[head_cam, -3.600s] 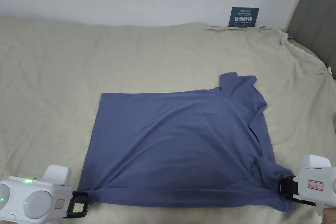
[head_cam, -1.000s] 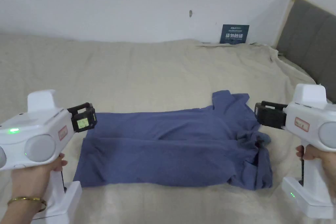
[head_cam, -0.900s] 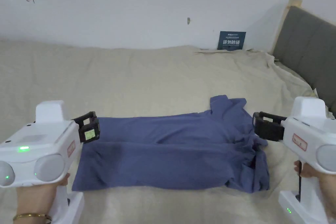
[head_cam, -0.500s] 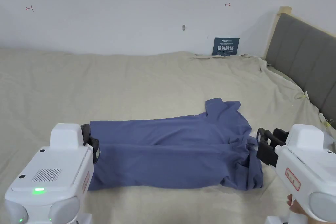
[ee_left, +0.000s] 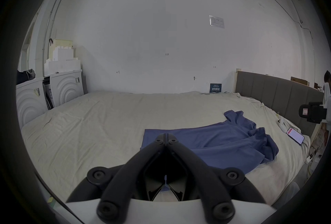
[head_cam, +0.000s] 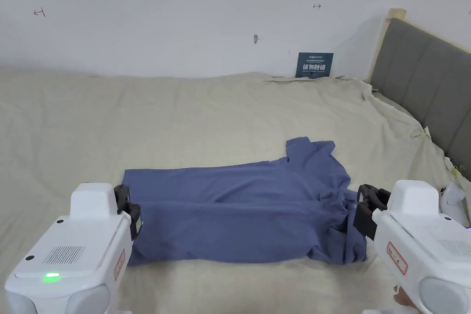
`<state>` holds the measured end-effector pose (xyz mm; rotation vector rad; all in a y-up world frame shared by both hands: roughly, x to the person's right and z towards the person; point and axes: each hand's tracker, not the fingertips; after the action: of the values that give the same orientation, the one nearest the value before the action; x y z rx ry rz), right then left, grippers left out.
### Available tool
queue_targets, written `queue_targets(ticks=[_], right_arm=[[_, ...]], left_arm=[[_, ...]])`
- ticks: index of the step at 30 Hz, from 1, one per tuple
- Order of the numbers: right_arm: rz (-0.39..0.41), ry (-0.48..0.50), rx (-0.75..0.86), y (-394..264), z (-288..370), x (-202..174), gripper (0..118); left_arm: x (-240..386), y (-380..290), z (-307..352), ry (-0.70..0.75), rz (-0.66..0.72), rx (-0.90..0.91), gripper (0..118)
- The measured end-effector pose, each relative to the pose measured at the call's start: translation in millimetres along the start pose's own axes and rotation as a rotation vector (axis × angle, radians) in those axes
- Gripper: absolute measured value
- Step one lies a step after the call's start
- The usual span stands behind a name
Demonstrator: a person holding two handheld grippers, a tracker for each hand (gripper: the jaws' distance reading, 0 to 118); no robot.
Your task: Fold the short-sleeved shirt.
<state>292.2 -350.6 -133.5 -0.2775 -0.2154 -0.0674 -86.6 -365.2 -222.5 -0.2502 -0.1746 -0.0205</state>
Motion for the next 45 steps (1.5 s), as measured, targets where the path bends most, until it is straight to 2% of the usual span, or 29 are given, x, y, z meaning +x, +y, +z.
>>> queue_targets(ticks=[19, 23, 24, 27, 28, 29, 30, 38, 40, 45], right_arm=[[0.003, -0.004, -0.02, -0.3, -4.4, 2.8, 0], [0.011, -0.003, -0.139, 6.2, -27.1, 8.7, 2], [0.009, -0.015, -0.171, 8.9, -34.3, 10.8, 10], [-0.027, -0.001, -0.248, 17.0, -58.7, 20.9, 66], [-0.034, 0.007, -0.306, 19.2, -70.0, 25.3, 72], [-0.043, 0.017, -0.362, 21.0, -79.5, 28.5, 72], [-0.042, 0.011, -0.399, 21.3, -88.0, 31.5, 91], [-0.091, -0.052, -0.688, -5.6, -150.6, 61.3, 94], [-0.081, -0.087, -0.76, -22.0, -163.7, 68.4, 94], [-0.064, -0.113, -0.795, -45.2, -173.9, 69.8, 94]], left_arm=[[4.1, 1.2, 0.0, -0.006, 0.002, -0.002, 0], [5.3, 1.9, -0.2, -0.011, -0.008, -0.007, 0], [5.8, 2.2, 0.2, -0.011, -0.01, -0.005, 0], [6.7, 3.4, 0.0, -0.012, -0.008, -0.005, 0], [7.2, 3.7, -0.2, -0.012, -0.008, -0.006, 0], [7.8, 4.0, -0.7, -0.012, -0.009, -0.006, 0], [8.2, 4.1, -1.2, -0.013, -0.01, -0.008, 0], [9.6, 1.3, -8.2, -0.017, -0.013, -0.029, 0], [9.1, -1.3, -12.0, -0.017, -0.011, -0.038, 0], [10.9, -4.6, -17.2, -0.016, -0.016, -0.056, 0]])
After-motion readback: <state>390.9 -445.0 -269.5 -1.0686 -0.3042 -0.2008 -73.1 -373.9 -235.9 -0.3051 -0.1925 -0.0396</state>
